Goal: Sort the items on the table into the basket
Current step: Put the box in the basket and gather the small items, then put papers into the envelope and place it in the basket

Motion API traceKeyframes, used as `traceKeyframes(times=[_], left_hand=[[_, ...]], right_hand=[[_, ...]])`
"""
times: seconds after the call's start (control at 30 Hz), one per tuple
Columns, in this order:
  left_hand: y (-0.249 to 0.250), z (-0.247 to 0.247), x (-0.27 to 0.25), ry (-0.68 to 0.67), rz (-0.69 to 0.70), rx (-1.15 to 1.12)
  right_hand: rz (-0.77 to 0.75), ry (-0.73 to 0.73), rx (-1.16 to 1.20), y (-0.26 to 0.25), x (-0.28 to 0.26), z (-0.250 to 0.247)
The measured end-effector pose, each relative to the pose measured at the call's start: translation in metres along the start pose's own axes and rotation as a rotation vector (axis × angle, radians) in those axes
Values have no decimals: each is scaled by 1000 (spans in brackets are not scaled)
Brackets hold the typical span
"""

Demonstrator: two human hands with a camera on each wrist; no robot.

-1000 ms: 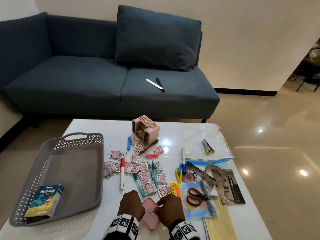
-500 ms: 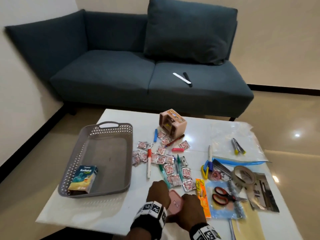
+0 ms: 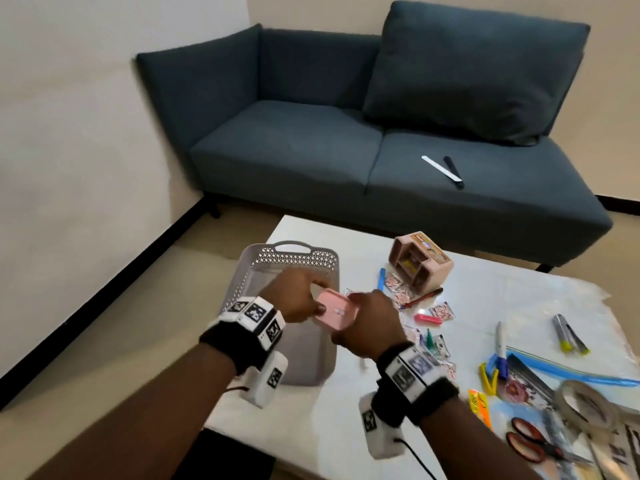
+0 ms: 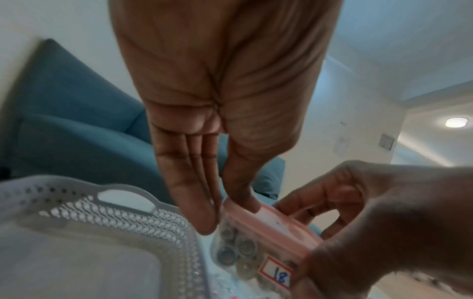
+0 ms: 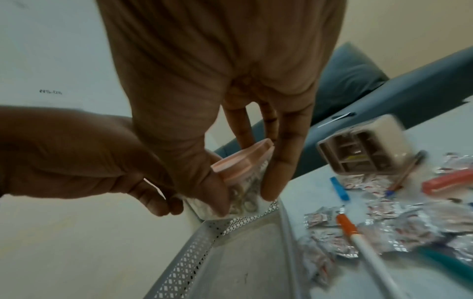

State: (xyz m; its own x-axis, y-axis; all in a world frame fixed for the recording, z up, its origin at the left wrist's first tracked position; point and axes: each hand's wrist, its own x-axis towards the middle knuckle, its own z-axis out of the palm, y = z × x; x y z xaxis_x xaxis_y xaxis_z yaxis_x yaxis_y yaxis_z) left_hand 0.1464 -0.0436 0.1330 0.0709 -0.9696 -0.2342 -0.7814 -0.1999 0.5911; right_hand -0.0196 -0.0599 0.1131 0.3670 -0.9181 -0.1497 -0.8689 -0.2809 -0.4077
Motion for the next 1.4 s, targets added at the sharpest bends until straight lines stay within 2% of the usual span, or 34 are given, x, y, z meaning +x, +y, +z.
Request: traceKeyframes(times=[0.13, 0.3, 0.4, 0.57, 0.73, 0.87, 1.03, 1.2, 1.27, 1.4], left_hand=[[-62, -37, 23, 21, -65, 139], [-136, -36, 41, 141, -223, 289], [-163, -26, 46, 69, -325, 335], [-172, -12, 48, -60, -314, 482], [-164, -12, 58, -104, -275, 549], [-165, -13, 67, -112, -265, 604], [-171, -11, 73, -96, -264, 641], [-184, -4, 82, 19, -325, 565], [-188, 0, 85, 13, -356, 594], [-180, -1, 85, -34, -293, 661]], right_hand=[[-93, -98, -38, -53, 64, 32], [-111, -197, -100, -85, 116, 87], [-66, -213, -67, -87, 134, 117], [-31, -245, 27, -85, 145, 142], [-55, -310, 98, -92, 147, 146], [-97, -348, 95, -97, 141, 147], [-35, -366, 123, -99, 133, 136], [-67, -300, 210, -110, 116, 136], [-73, -295, 226, -112, 108, 133], [-89, -258, 223, -109, 94, 114]])
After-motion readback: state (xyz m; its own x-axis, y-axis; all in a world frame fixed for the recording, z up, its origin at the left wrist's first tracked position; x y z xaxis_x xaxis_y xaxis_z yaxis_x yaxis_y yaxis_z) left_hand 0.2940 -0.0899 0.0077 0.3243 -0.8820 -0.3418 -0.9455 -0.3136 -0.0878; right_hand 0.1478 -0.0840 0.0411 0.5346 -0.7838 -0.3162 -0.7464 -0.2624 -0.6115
